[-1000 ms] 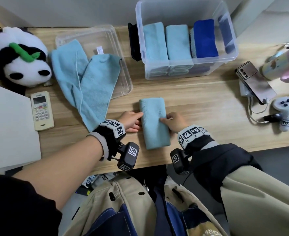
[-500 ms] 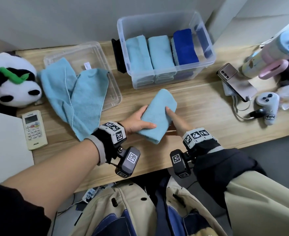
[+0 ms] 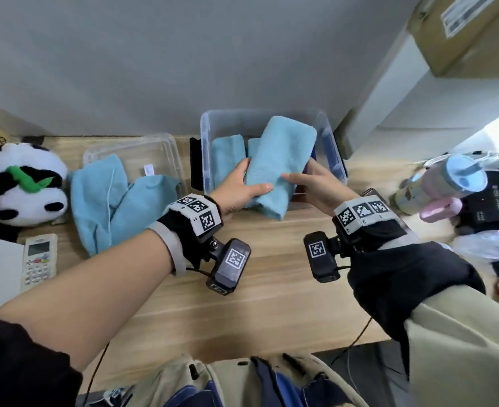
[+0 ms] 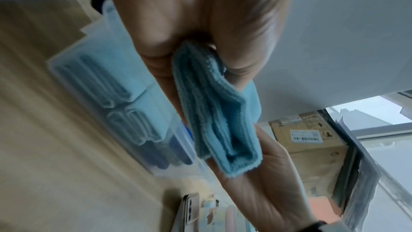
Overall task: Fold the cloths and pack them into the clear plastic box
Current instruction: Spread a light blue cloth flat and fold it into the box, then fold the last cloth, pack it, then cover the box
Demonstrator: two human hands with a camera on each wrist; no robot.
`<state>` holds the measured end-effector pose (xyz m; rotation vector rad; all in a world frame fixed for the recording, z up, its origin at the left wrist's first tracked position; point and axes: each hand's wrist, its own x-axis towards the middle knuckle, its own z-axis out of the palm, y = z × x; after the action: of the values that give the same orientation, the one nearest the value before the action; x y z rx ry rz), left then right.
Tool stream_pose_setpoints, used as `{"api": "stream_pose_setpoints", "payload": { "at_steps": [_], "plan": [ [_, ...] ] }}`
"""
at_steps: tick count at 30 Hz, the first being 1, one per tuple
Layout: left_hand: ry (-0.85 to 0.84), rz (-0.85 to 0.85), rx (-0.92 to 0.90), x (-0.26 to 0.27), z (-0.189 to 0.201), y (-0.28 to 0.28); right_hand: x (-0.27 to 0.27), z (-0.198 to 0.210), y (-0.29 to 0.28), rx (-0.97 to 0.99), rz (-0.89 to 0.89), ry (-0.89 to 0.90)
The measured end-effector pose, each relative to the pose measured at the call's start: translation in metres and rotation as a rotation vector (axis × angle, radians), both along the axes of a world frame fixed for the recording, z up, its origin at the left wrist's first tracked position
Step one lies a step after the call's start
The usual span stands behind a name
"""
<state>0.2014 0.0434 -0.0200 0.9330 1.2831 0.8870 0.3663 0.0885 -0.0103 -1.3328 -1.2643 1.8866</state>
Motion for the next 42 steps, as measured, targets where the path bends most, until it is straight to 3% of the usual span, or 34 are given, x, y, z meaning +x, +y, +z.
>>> {"api": "stream_pose_setpoints", "payload": {
  "at_steps": [3, 9, 11, 16, 20, 23, 30, 36, 42],
  "plan": [
    [0.04, 0.146, -0.003, -0.006, 0.003, 0.02, -0.021, 0.004, 0.033, 0.015, 0.001, -0.089],
    [0.421, 0.627, -0.017, -0.05, -0.009, 0.042, -0.059, -0.014, 0.085, -0.123, -0.022, -0.147],
    [0.491, 0.594, -0.077, -0.061, -0.016, 0.043, -0.072, -0.02, 0.092, -0.161, 0.065, -0.186],
    [0.417, 0.502, -0.169, -0.076, -0.032, 0.038, -0.101, -0.036, 0.1, -0.222, 0.256, -0.287],
    [0.461, 0.5, -0.198, -0.084, -0.047, 0.028, -0.115, -0.054, 0.106, -0.235, 0.257, -0.433],
    [0.388, 0.502, -0.197, -0.083, -0.057, 0.021, -0.122, -0.067, 0.109, -0.206, 0.253, -0.559],
    [0.385, 0.493, -0.191, -0.087, -0.069, 0.006, -0.117, -0.066, 0.108, -0.179, 0.233, -0.622],
    [0.301, 0.596, -0.244, -0.1, -0.075, -0.012, -0.097, -0.035, 0.095, -0.165, -0.005, -0.464],
    [0.442, 0.624, -0.26, -0.115, -0.091, -0.053, -0.089, -0.002, 0.026, 0.024, -0.102, -0.019]
  ]
}}
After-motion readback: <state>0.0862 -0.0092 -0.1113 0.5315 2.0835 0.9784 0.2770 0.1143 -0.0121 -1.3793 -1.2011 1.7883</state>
